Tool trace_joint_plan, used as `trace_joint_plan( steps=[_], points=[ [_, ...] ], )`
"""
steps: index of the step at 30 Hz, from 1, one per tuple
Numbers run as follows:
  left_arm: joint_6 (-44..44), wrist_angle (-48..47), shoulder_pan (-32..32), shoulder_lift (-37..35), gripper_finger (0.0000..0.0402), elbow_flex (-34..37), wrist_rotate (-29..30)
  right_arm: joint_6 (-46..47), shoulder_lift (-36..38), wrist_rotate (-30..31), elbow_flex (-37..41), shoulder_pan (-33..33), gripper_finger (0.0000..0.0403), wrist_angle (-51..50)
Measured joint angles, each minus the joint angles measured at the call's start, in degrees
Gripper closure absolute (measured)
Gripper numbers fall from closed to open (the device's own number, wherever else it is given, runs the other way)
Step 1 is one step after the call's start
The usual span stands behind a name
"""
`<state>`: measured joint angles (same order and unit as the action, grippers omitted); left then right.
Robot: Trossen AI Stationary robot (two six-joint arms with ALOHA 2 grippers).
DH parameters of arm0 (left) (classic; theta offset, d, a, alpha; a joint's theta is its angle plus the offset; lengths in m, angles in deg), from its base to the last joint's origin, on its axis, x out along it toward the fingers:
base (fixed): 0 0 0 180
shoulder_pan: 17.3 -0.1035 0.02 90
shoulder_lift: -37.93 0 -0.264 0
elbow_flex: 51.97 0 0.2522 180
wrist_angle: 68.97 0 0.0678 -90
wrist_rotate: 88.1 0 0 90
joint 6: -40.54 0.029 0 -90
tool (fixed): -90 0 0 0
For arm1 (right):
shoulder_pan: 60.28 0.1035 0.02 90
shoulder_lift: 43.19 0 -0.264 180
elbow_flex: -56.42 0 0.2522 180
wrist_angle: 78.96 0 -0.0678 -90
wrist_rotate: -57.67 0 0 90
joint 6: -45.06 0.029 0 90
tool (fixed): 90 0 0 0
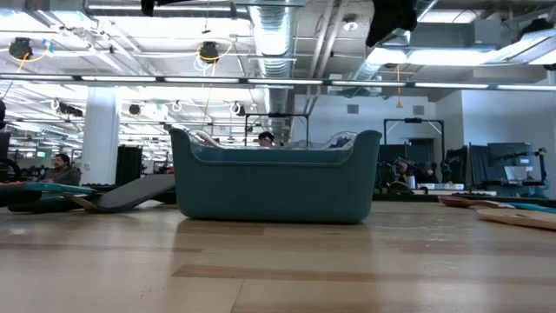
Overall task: Pick & Place Kitchen Items
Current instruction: Put the top wooden serving spoon into the bottom transparent bin
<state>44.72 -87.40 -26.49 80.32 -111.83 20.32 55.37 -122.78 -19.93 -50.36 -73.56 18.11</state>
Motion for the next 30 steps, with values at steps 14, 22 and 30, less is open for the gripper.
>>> trace_joint_plan(
  steps=[14,22,30],
  points=[
    [-0.2,0.1,0.0,0.0,0.0398,0.0,-0.2,9.1,0.5,-3.5,0.0,-0.8,0.0402,0.0],
    [-0.2,0.2,0.0,0.0,0.0398,0.0,-0.2,20.7,0.6,-2.6,0.0,-2.0,0.0402,-1.0],
    [-0.2,0.1,0.0,0.0,0.0398,0.0,0.1,30.9,0.6,2.9,0.0,-4.9,0.0403,-7.5]
  ],
)
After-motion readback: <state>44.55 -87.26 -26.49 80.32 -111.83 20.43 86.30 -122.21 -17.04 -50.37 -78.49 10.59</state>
